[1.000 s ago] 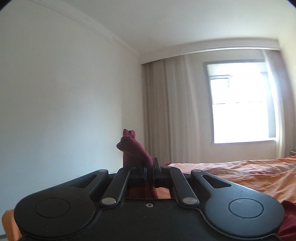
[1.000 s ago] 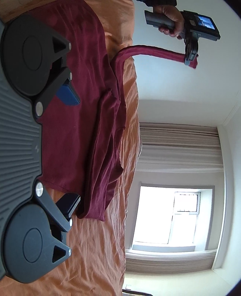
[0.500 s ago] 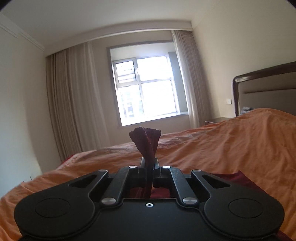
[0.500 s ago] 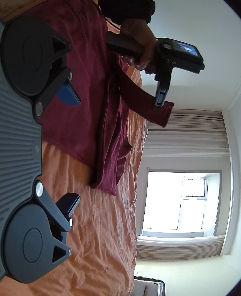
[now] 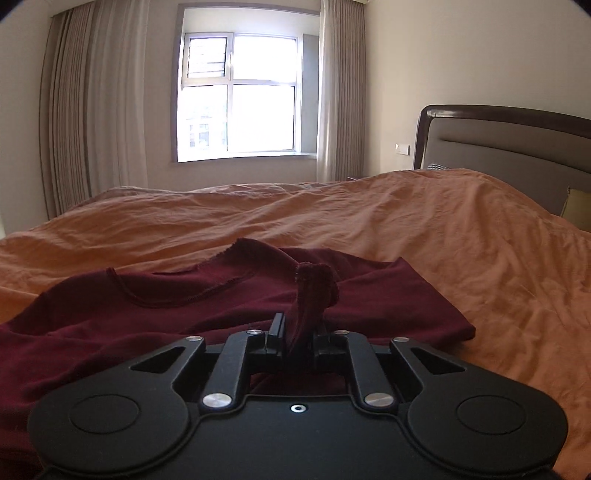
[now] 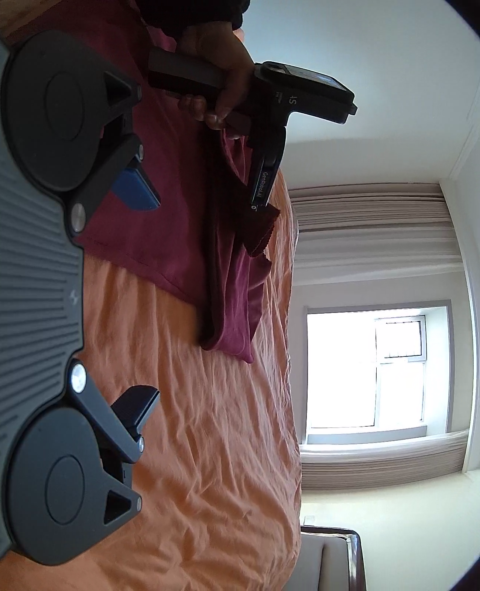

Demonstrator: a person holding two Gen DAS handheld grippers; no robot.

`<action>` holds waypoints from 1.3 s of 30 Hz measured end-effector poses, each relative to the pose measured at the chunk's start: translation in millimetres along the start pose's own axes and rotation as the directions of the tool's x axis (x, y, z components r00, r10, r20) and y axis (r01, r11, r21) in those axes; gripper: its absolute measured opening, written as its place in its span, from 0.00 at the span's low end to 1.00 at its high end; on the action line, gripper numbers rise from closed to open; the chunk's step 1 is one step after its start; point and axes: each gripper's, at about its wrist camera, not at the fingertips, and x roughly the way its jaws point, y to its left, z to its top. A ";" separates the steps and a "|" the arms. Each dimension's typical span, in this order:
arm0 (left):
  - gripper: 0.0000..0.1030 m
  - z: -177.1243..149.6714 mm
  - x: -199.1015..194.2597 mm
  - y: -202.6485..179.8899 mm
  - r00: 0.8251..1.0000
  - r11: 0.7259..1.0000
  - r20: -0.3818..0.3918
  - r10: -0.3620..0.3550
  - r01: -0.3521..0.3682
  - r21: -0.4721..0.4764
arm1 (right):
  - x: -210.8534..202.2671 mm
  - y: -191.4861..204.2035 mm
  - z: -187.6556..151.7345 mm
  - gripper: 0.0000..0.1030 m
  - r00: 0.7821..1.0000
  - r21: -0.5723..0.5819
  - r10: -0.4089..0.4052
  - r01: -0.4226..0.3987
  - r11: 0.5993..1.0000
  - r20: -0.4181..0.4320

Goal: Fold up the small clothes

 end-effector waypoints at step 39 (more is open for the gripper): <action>0.99 -58.9 -130.1 160.9 0.872 0.893 -0.231 0.432 -0.449 -0.025 | 188.2 51.5 78.2 0.53 0.972 0.065 0.184 -0.176 0.982 -0.144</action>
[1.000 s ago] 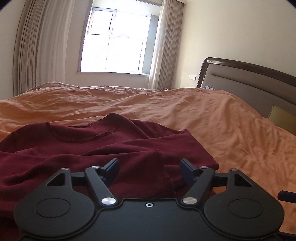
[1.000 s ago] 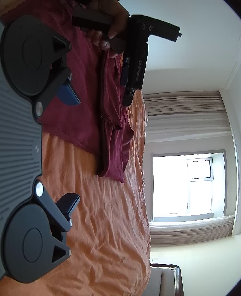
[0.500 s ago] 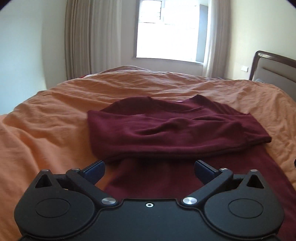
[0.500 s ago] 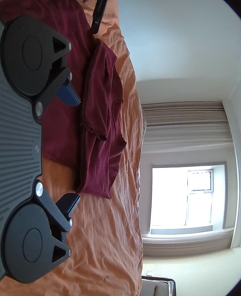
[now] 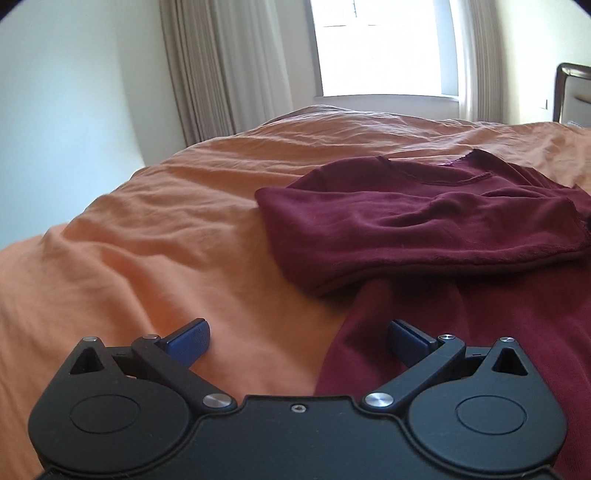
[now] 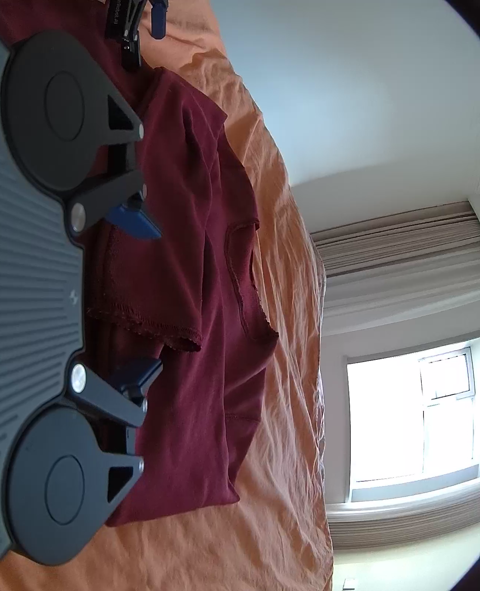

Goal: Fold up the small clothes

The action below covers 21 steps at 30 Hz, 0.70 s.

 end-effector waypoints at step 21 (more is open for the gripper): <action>0.99 34.1 23.8 39.5 0.994 0.955 0.106 0.034 -0.001 -0.298 | -36.4 29.3 91.8 0.10 0.962 -0.110 0.029 0.001 0.994 0.270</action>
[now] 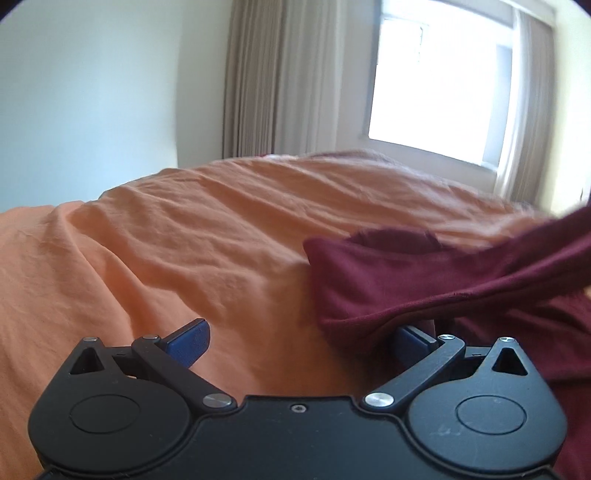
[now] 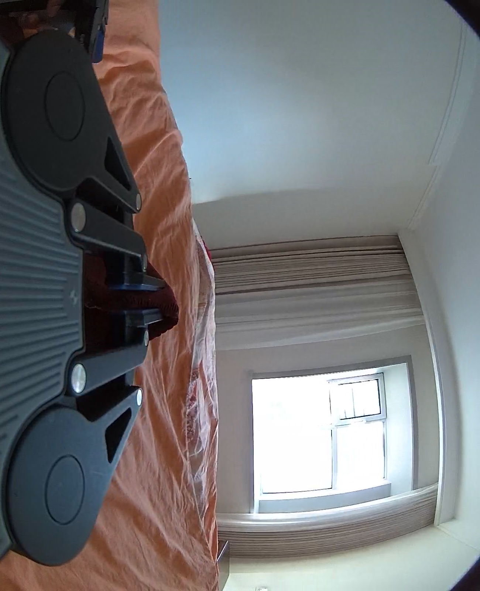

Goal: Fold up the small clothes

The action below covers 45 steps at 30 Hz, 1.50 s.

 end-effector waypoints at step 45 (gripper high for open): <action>0.99 -10.4 -10.3 14.4 0.997 1.000 -0.082 0.000 -0.002 -0.026 | 1.1 8.4 -108.4 0.80 0.965 -0.330 -0.215 0.156 0.931 -0.150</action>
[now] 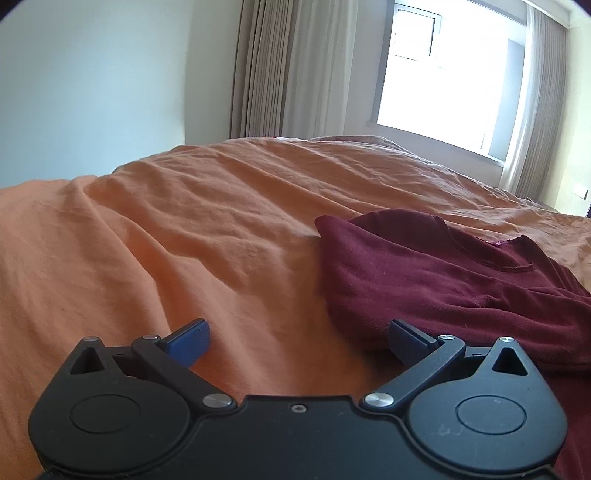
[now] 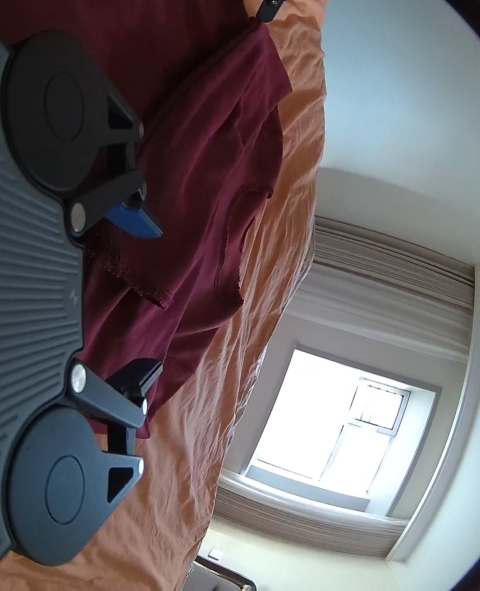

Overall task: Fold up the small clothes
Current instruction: 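Open the right tool to release the folded side onto the sweater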

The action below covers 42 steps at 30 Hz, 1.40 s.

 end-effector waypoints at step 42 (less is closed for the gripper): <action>0.99 -129.4 -163.4 24.5 0.980 0.975 -0.116 -0.161 0.176 0.133 | -250.7 40.7 -124.6 1.00 0.993 0.014 0.115 -0.115 0.993 -0.009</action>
